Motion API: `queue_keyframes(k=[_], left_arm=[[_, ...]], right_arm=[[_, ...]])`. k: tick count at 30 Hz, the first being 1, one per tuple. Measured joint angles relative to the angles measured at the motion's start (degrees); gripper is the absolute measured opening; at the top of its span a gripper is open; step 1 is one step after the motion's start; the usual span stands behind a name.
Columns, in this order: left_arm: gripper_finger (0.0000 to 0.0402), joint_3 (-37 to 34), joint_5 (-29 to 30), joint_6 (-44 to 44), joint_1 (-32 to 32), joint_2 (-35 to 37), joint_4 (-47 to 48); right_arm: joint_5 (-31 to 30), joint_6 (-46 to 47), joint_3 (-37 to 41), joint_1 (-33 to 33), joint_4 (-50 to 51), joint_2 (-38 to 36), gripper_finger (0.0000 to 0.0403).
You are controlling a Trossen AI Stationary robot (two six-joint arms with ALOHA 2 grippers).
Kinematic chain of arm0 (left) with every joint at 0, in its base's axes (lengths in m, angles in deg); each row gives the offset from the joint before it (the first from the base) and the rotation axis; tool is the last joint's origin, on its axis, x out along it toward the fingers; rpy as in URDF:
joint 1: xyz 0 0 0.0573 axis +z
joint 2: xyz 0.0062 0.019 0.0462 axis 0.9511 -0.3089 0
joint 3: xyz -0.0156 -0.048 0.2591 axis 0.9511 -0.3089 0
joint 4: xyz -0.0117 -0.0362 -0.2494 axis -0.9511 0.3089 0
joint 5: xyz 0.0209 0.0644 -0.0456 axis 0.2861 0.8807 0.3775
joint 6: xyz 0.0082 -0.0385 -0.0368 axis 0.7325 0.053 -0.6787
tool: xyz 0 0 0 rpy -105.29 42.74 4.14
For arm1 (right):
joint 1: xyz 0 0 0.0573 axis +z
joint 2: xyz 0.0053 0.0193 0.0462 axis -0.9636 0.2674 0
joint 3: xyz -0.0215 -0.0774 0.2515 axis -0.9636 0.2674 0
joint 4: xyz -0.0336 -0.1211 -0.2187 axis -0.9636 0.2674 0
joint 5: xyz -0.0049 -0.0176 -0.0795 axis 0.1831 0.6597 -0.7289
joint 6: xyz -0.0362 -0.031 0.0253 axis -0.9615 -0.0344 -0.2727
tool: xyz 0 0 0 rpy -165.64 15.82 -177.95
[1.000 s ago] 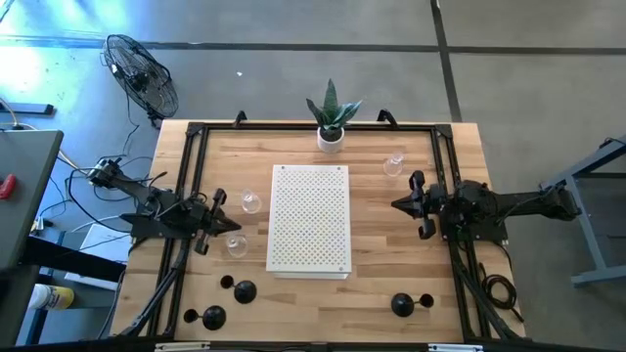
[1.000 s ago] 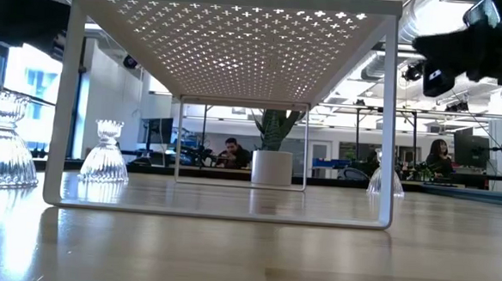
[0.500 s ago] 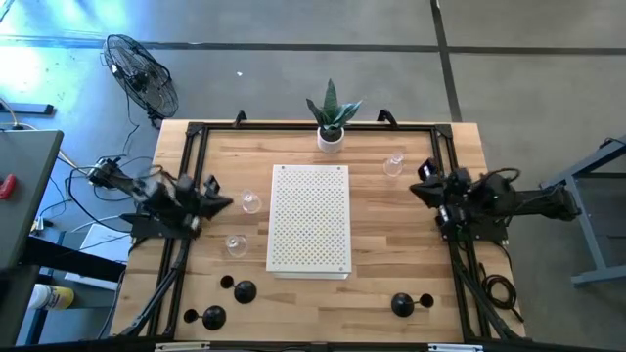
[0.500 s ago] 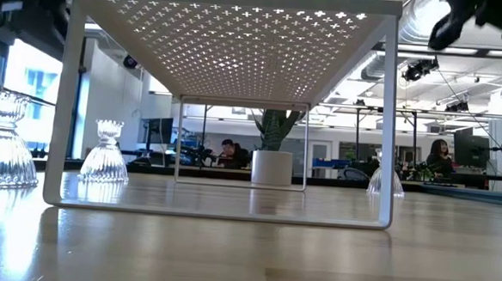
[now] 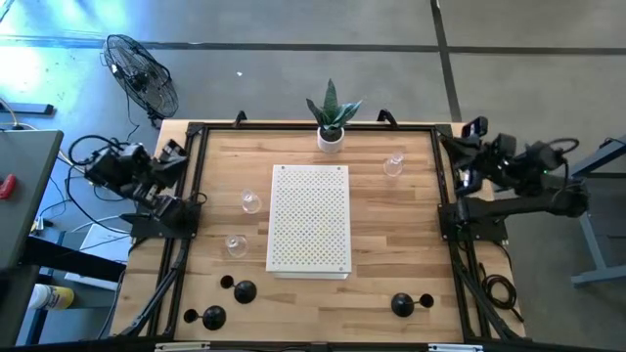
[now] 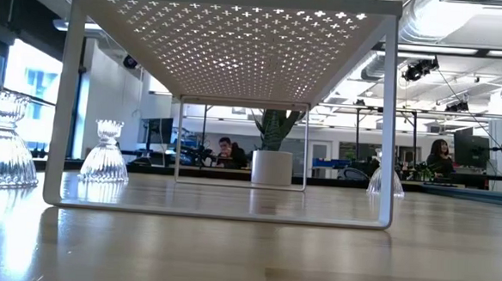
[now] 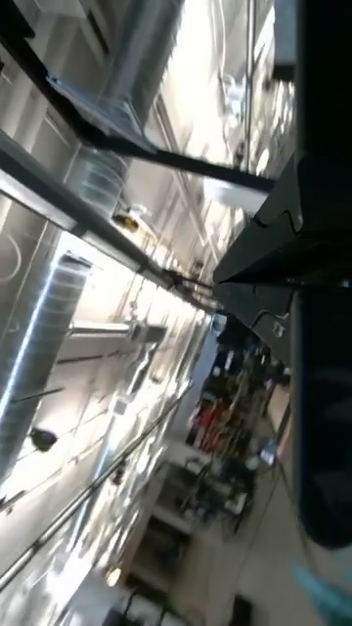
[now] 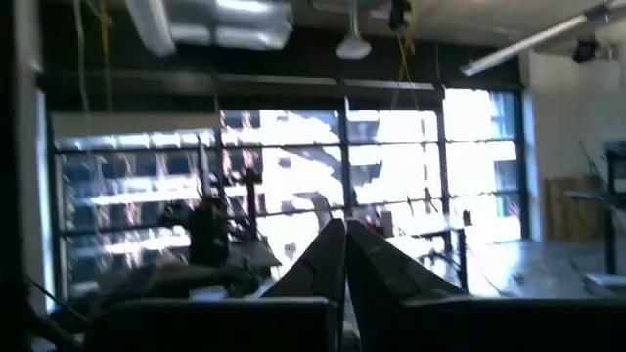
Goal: Pick & Place candle stick holders
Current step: Put the top transparent glass candle holder on the shelf
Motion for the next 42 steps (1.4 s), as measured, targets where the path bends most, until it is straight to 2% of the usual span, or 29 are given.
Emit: queue_keyframes(k=[4, 7, 10, 13, 18, 21, 24, 26, 31, 34, 37, 40, 42], left_arm=[[0.0059, 2.6, 3.7, 1.0, 0.0, -2.5, 1.1], [0.0109, 4.2, 3.9, 1.0, 0.0, -4.8, 1.2], [0.0161, 5.7, 4.2, 1.7, 0.0, -7.2, 1.2], [0.0204, 6.9, 5.5, 6.0, 0.0, -9.5, 1.0], [0.0244, 8.5, 11.1, 10.5, 0.0, -12.5, 0.9], [0.0249, 9.7, 15.9, 10.6, 0.0, -14.1, 1.0], [0.0249, 11.4, 18.1, 10.6, 0.0, -15.7, 1.0], [0.0249, 12.9, 17.9, 10.6, 0.0, -16.7, 1.1], [0.025, 17.4, 17.4, 13.3, 0.0, -20.3, 1.4], [0.025, 20.8, 17.8, 15.2, 0.0, -22.7, 3.1], [0.025, 25.1, 20.5, 16.7, 0.0, -25.3, 6.2], [0.025, 29.2, 23.6, 17.8, 0.0, -27.9, 8.6], [0.025, 32.0, 26.3, 17.4, 0.0, -29.5, 9.1]], right_arm=[[-1.1, 0.8, -5.8, 0.0, 4.2, 5.6, 0.0029], [-1.2, 0.5, -9.1, 0.0, 5.7, 9.5, 0.0059], [-4.2, -0.2, -12.8, 0.0, 9.6, 12.9, 0.0095], [-8.5, -0.6, -16.8, 0.0, 16.1, 15.9, 0.0131], [-24.2, -5.0, -23.3, 0.0, 25.1, 19.6, 0.0171], [-33.1, -9.3, -26.4, 0.0, 25.6, 20.6, 0.0176], [-42.6, -12.3, -29.8, 0.0, 25.2, 21.3, 0.0176], [-45.0, -14.4, -32.7, 0.0, 25.7, 21.8, 0.0177], [-48.0, -19.1, -40.7, 0.0, 27.1, 25.0, 0.0177], [-48.4, -19.5, -47.4, 0.0, 34.4, 27.8, 0.0177], [-47.9, -14.4, -54.5, 0.0, 43.9, 31.0, 0.0177], [-42.2, -6.5, -61.1, -0.4, 55.5, 34.2, 0.0177], [-35.2, -0.3, -65.5, -2.1, 64.1, 36.5, 0.0177]])
